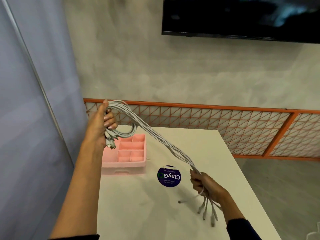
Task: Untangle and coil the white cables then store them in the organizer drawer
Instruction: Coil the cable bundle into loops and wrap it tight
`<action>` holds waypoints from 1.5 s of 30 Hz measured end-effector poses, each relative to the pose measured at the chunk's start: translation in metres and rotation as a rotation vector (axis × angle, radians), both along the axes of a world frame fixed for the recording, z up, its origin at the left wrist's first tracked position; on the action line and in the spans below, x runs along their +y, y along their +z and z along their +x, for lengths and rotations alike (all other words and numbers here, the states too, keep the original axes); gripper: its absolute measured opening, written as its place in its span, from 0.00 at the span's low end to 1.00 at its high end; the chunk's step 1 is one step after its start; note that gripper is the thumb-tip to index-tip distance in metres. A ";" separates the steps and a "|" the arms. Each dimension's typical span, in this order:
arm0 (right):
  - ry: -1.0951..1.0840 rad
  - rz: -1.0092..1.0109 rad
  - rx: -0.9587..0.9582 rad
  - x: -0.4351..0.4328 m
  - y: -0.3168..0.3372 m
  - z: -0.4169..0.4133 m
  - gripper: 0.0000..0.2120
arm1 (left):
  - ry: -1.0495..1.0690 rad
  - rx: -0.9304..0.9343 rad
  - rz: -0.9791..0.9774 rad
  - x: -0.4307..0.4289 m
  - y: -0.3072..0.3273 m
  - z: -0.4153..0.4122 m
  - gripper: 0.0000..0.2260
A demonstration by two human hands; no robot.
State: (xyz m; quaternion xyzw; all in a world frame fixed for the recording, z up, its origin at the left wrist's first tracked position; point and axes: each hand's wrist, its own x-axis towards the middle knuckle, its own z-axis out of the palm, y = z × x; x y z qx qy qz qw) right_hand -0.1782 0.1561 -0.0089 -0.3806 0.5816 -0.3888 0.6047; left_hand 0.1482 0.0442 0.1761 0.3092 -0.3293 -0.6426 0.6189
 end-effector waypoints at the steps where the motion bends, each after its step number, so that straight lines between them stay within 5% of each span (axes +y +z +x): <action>1: 0.002 -0.044 -0.072 0.003 0.006 -0.003 0.15 | -0.005 -0.016 0.023 -0.004 -0.004 0.005 0.17; 6: -0.023 -0.129 -0.432 0.012 0.029 -0.015 0.25 | -0.074 -0.026 0.108 -0.012 -0.026 0.020 0.17; 10: -0.103 -0.132 -0.530 0.008 0.034 -0.026 0.25 | -0.129 -0.118 0.063 -0.009 -0.032 0.027 0.18; 13: 0.127 -0.203 -0.932 -0.005 0.023 -0.033 0.25 | -0.207 -0.242 0.009 -0.004 -0.033 0.027 0.18; 19: 0.168 -0.250 -1.125 -0.018 0.028 -0.053 0.27 | -0.406 -0.317 -0.079 0.009 -0.035 0.028 0.18; 21: -0.013 -0.172 -1.213 -0.020 0.036 -0.063 0.26 | -0.531 -0.266 -0.072 0.015 -0.035 0.029 0.20; 26: -0.483 -0.249 -1.103 -0.018 0.069 -0.054 0.20 | -0.831 -0.179 -0.015 0.027 -0.031 0.017 0.20; 28: -0.614 -0.306 -0.964 -0.021 0.075 -0.047 0.23 | -1.038 0.043 0.035 0.028 -0.035 0.006 0.18; 30: -0.663 -0.334 -0.857 -0.026 0.075 -0.040 0.25 | -1.180 0.260 0.088 0.032 -0.034 -0.006 0.21; 34: -0.753 -0.342 -0.775 -0.034 0.073 -0.022 0.27 | -1.325 0.296 0.067 0.037 -0.032 -0.027 0.22; 37: -0.829 -0.322 -0.772 -0.038 0.076 -0.004 0.26 | -1.382 0.259 0.059 0.039 -0.033 -0.048 0.20; 41: -0.798 -0.314 -0.773 -0.041 0.086 0.024 0.25 | -1.221 -0.062 -0.002 0.049 -0.034 -0.065 0.17; 45: -0.714 -0.307 -0.862 -0.041 0.097 0.049 0.25 | -1.099 -0.153 0.013 0.048 -0.035 -0.070 0.19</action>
